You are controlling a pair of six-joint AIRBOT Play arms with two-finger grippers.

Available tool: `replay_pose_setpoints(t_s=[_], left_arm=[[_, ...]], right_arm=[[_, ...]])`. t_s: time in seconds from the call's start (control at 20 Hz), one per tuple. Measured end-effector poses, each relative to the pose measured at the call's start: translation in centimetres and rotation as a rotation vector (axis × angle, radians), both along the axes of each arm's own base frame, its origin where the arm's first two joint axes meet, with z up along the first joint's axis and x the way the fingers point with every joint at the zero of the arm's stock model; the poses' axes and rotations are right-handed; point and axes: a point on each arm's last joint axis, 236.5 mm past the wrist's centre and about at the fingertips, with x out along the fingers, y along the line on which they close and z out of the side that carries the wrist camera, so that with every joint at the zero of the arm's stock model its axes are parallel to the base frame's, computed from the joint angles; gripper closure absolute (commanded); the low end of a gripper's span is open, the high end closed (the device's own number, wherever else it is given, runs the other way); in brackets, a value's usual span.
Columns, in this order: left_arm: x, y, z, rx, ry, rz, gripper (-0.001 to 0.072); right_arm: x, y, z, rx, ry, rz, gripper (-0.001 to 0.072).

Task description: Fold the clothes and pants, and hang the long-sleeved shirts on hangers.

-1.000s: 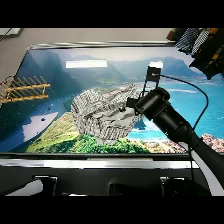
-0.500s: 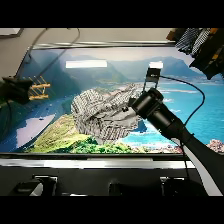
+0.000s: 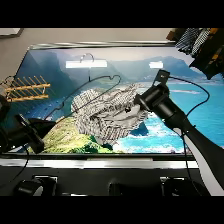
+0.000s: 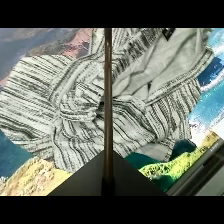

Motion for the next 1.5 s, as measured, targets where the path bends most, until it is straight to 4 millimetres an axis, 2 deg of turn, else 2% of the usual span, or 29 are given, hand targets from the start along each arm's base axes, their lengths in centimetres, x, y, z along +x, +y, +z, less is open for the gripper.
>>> replay_pose_setpoints(t_s=[0.4,0.65,0.95,1.3,1.5], left_arm=[[-5.0,-1.8,-1.6,0.023,0.087,-0.169,0.0688],[-6.3,-2.4,-3.1,0.028,0.146,-0.226,0.0689],[-5.1,-3.3,-4.3,-0.006,0.163,-0.237,0.0689],[-2.3,-5.0,-5.7,-0.037,0.177,-0.278,0.0689],[-0.9,-5.8,-6.5,-0.055,0.187,-0.294,0.0689]], right_arm=[[0.7,-1.4,-1.2,0.187,0.066,-0.070,0.0689],[0.9,-1.1,-1.3,0.237,0.074,-0.070,0.0689],[0.5,-0.1,-0.6,0.280,0.074,-0.036,0.0689],[0.0,0.6,1.9,0.331,0.028,-0.001,0.0689],[-0.1,1.8,3.6,0.383,-0.011,0.046,0.0689]])
